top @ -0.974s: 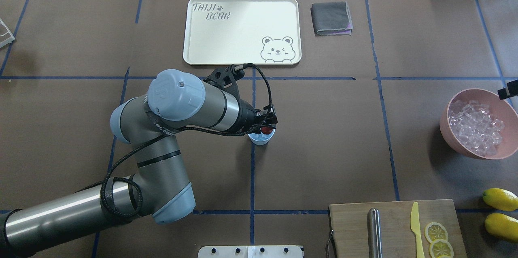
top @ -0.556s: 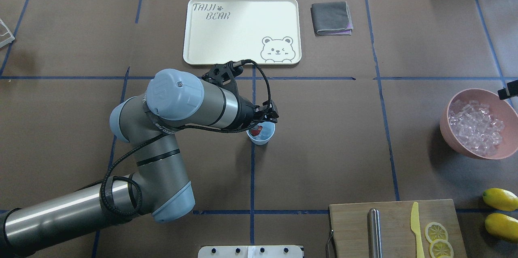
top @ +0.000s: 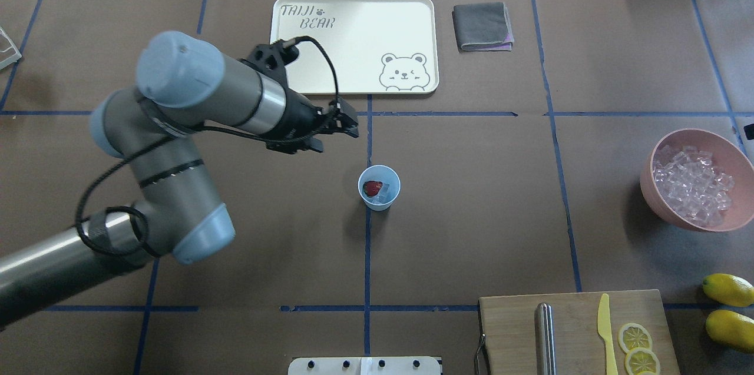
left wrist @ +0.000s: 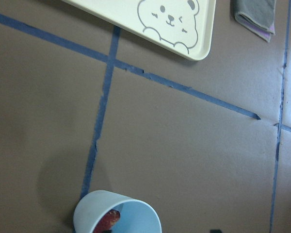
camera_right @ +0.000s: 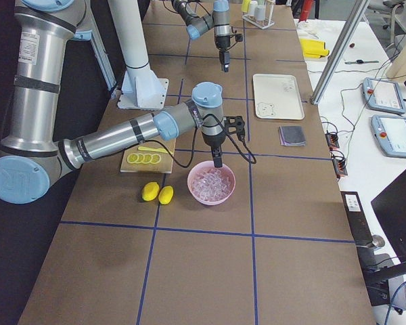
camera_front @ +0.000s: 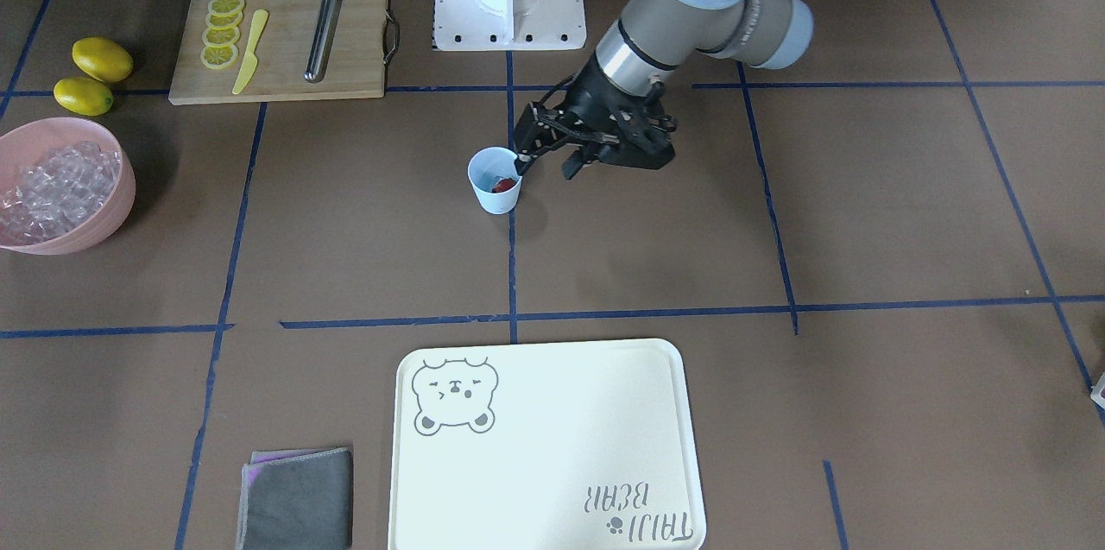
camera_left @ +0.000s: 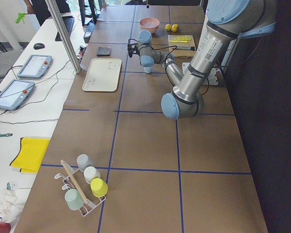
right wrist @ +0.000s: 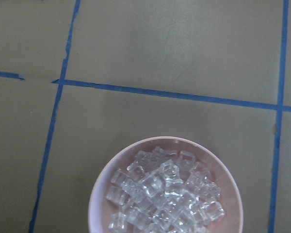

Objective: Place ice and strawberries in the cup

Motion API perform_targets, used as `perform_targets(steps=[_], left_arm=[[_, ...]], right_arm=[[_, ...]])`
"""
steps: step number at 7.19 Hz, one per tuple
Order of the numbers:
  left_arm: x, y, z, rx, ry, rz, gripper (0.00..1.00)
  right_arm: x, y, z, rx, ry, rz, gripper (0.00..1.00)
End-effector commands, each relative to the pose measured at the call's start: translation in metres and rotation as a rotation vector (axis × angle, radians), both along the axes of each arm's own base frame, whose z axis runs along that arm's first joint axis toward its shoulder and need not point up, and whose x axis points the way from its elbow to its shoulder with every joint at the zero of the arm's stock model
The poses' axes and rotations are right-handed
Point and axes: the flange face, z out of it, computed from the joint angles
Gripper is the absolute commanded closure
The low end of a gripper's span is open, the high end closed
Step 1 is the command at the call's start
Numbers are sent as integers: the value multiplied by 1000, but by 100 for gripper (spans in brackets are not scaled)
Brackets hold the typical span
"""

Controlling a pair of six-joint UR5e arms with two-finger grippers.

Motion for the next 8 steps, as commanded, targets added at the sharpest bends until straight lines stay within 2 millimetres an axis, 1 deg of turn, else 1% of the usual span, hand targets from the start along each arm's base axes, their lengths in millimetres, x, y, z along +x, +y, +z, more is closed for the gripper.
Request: perform_targets(steps=[1,2,3,5,6,7,8], left_arm=[[-117,-24,73,115,-59,45,25],[-170,-26,115,197,-109,57,25],[-214,-15,167,276,-188,73,25],[-299,-8,259,387,-342,93,25],[-338,-3,292,434,-411,110,25],[-380,-9,308,480,-491,153,25],[-439,-11,331,486,-581,230,25]], right_arm=[[43,-11,43,33,18,-25,1],[58,-14,62,44,11,-45,1],[67,-14,72,53,13,-57,1],[72,-14,85,62,25,-90,1],[72,-14,92,47,30,-116,1],[73,-18,92,52,39,-148,1],[80,-23,99,42,46,-184,1]])
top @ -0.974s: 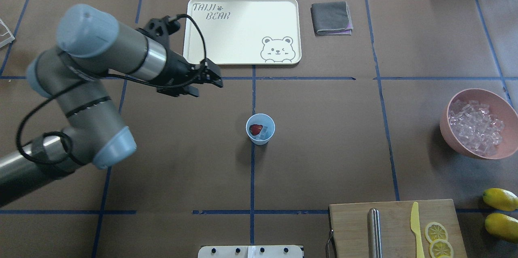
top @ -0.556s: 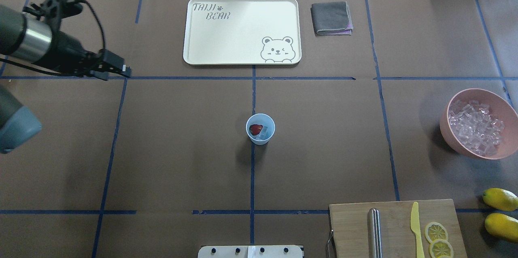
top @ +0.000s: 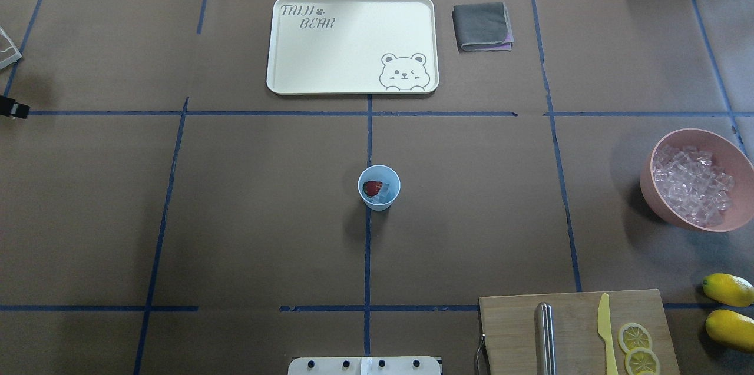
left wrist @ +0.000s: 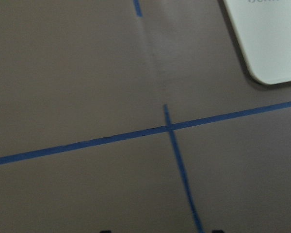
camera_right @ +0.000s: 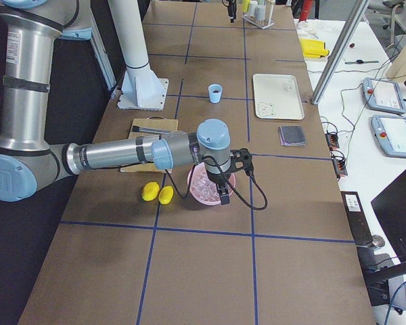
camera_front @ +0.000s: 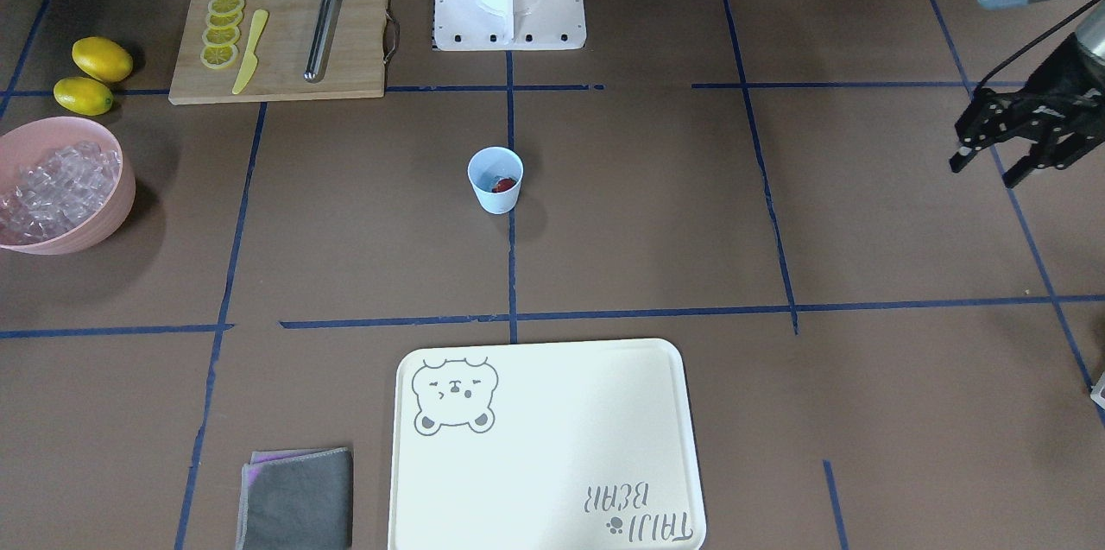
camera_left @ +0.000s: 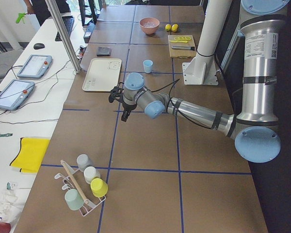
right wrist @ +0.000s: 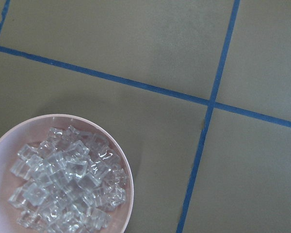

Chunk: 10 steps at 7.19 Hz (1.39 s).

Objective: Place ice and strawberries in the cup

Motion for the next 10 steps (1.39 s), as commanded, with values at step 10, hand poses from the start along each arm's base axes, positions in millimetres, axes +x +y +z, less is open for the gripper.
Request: perform_targets(steps=[10], left_arm=[[-153,48,72,-319,-86,155,0]], right_arm=[[25,-18,9,-96,14,-29,1]])
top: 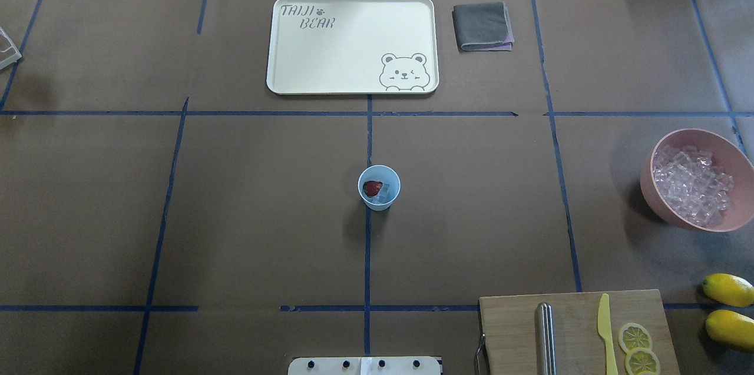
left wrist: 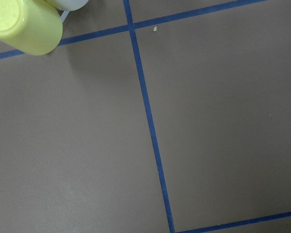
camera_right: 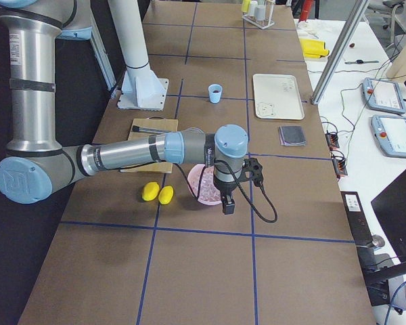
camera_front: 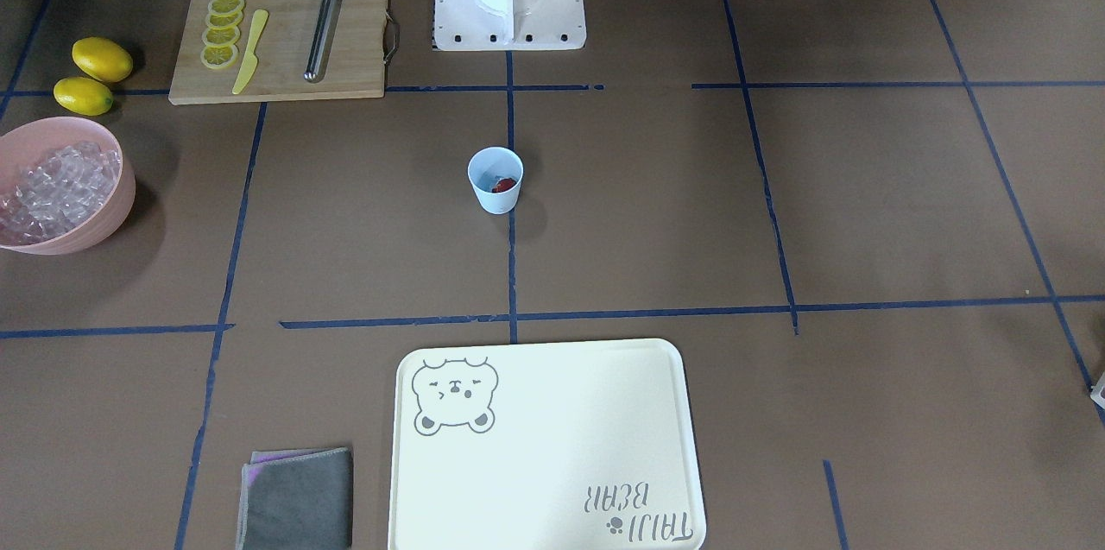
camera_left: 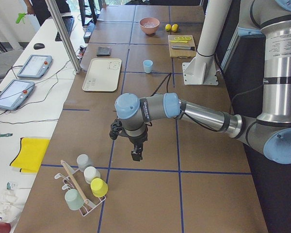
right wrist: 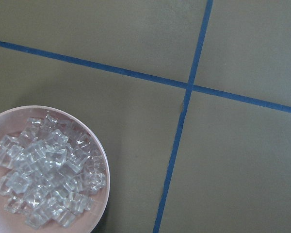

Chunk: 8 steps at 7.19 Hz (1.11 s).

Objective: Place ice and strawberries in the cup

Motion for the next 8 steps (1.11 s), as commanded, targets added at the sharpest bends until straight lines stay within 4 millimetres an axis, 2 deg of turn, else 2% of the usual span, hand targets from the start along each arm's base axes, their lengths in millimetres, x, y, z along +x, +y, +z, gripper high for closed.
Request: perform_targets(steps=[1,2,3,4,5,8], left_arm=[[-1,2,23,-41,0,-2,0],[-1,-2,41,-82,4,-6,0],[0,-6,61,-101,4,-4,0],[0,-10,78,-65,5,-7,0],[0,-16,86,-31,5,-5,0],[-2,-15,88,-14,2,-12,0]], right_arm=[[-1,2,2,0,-8,-3,1],[0,0,12,-20,-6,0,1],[0,-2,11,-19,0,1,1],[0,-13,17,-31,0,3,1],[0,-24,5,-14,-5,9,1],[0,-23,7,-14,0,7,1]])
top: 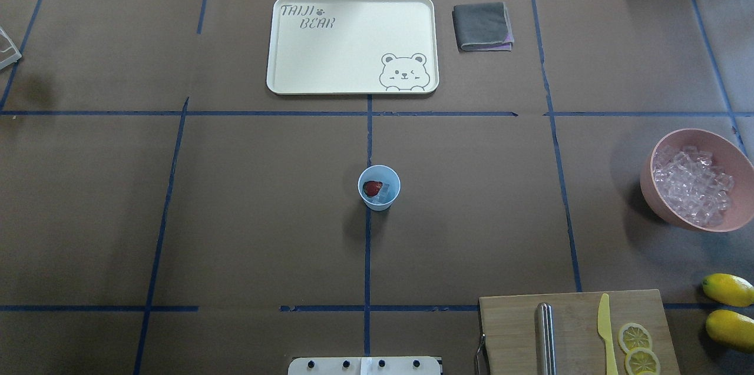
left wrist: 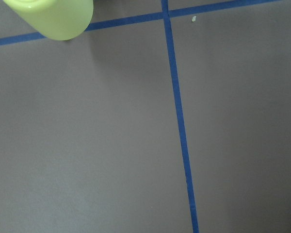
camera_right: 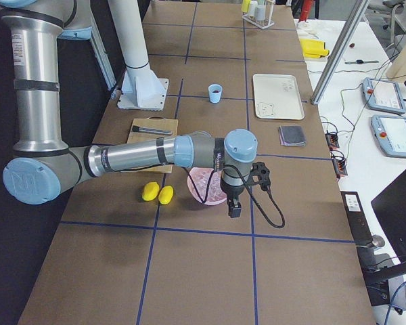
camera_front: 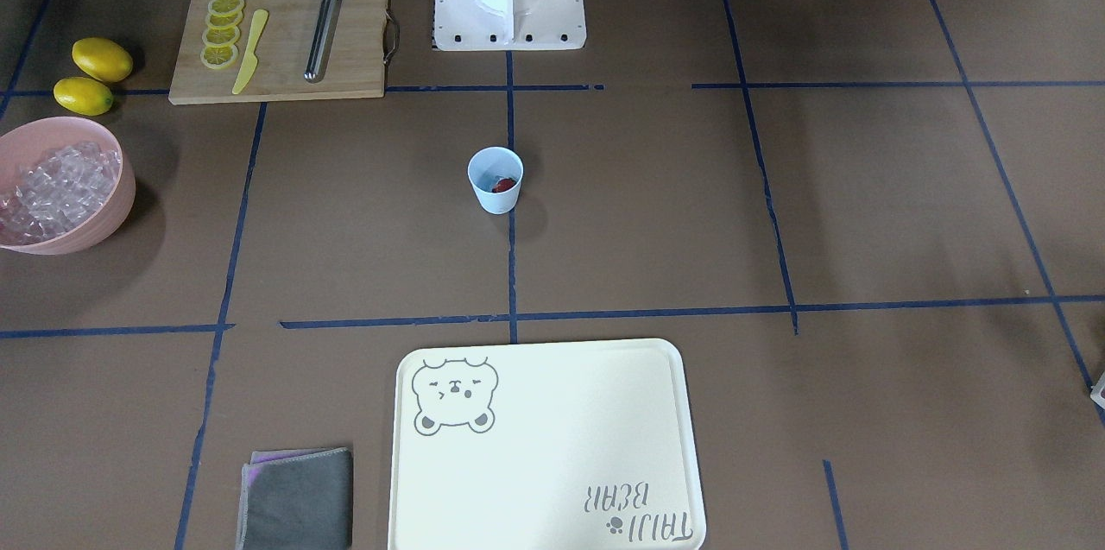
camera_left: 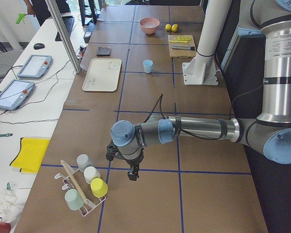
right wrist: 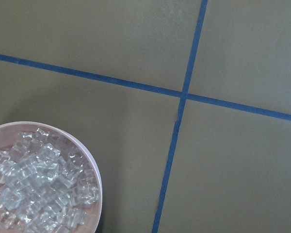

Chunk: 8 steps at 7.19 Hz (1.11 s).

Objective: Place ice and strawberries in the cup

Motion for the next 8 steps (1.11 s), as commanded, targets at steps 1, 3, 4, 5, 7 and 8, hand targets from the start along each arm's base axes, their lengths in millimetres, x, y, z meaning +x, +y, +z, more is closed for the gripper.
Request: perform_targets(steps=[1,3,4,5,7,8], left_arm=[[-1,6,17,-27,-2,-4,0],[0,6,15,-37,13,-17,0],[4,9,11,-107,59,-101,0],[3,6,2,-131,51,-140,0],[1,8,-2,-140,47,-160,0],[2,14,3,-149,47,-159,0]], right_arm=[[0,0,2,-2,2,-3,1],[0,3,20,-37,5,-4,1],[0,2,20,-34,10,-4,1],[2,1,20,-8,39,-4,1],[3,1,19,9,51,-3,1],[3,3,21,2,50,-2,1]])
